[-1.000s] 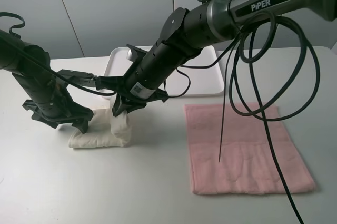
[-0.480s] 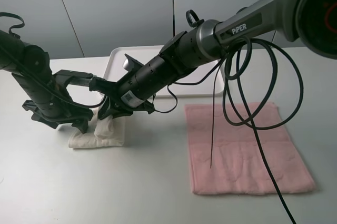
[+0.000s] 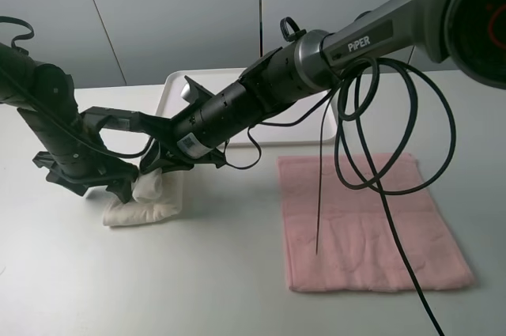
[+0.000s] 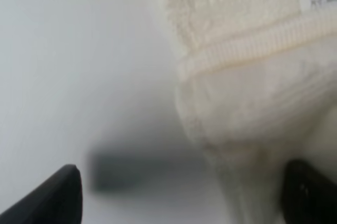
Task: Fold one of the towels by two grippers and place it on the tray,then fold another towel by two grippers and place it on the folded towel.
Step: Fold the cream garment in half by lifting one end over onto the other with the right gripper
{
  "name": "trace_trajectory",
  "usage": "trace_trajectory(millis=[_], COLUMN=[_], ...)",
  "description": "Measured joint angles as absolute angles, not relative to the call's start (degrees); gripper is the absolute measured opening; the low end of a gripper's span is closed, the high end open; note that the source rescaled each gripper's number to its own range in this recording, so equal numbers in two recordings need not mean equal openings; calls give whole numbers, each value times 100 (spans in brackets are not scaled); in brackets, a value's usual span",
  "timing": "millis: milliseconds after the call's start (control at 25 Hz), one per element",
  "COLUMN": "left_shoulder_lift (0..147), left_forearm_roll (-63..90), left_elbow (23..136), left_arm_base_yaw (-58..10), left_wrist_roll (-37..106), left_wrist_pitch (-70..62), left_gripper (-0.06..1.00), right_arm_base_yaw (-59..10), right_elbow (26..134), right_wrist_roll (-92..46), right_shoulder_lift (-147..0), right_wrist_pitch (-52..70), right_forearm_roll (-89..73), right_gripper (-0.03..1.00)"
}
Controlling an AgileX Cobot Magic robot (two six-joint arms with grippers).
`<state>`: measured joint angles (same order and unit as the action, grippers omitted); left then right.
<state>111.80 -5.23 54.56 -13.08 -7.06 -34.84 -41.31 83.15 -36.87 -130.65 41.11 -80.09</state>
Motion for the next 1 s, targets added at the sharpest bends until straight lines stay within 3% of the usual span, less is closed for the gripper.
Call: trace_trajectory(millis=[1000], left_shoulder_lift=[9996], left_forearm_roll=[-439], left_elbow=[6410], left_arm_base_yaw=[-1106], left_wrist_roll=[-59], left_wrist_pitch=[-4882], left_gripper=[98], right_arm_base_yaw=[-4131], right_elbow=[8315], right_wrist_roll=[-3912], right_shoulder_lift=[-13065], right_wrist_pitch=[4187], right_forearm_roll=[-8458], right_gripper=[7])
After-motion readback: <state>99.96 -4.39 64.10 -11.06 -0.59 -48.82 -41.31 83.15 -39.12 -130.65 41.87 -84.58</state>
